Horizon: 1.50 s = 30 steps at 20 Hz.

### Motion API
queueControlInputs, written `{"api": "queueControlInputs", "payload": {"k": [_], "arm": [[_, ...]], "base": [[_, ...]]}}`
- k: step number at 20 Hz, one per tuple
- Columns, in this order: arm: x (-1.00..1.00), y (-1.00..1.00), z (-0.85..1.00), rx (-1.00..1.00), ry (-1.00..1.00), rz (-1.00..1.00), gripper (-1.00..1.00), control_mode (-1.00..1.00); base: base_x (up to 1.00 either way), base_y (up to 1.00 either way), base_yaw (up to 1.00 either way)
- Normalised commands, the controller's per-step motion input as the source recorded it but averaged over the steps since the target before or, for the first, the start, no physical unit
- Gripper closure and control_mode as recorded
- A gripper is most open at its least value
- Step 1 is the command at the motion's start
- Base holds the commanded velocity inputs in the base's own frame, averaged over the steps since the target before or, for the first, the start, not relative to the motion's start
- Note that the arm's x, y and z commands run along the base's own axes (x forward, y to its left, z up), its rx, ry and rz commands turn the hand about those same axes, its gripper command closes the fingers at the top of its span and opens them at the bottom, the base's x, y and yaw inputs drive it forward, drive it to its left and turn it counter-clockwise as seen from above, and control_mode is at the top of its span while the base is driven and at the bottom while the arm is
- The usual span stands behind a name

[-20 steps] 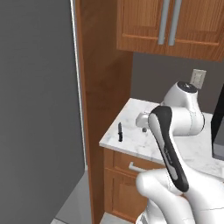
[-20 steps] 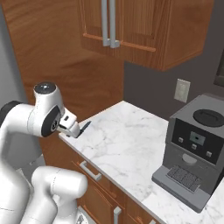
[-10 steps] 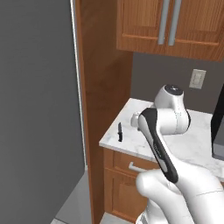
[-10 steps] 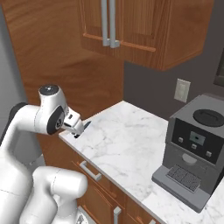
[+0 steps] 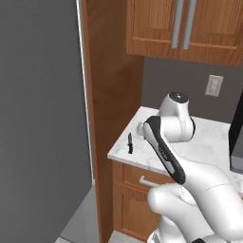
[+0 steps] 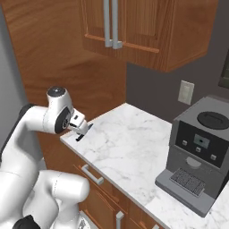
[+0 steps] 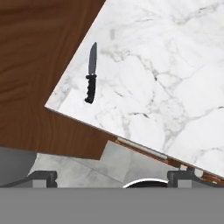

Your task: Retrieve the butter from the fridge and place it on a plate on the dining table. Then retrieve the butter knife by the fridge and place it near the plate.

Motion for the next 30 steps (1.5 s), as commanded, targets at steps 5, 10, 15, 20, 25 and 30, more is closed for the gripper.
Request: {"api": "queueControlInputs", "payload": {"k": [5,10,15,20,25,30], "arm": [[0.34,0.02,-0.33,0.00,0.00,0.00,-1.00,-1.00],[0.29,0.00,-0.29,0.00,0.00,0.00,-1.00,-1.00],[0.22,0.06,-0.29,0.00,0.00,0.00,-1.00,-1.00],[0.18,0.09,-0.30,-0.01,0.00,0.00,-1.00,-1.00],[0.14,0.04,-0.26,-0.02,0.00,0.00,-1.00,-1.00],[0.16,0.03,-0.23,-0.01,0.00,0.00,-1.00,-1.00]], "base": [[0.00,0.00,0.00],[0.00,0.00,0.00],[0.00,0.00,0.00],[0.00,0.00,0.00],[0.00,0.00,0.00],[0.00,0.00,0.00]]}}
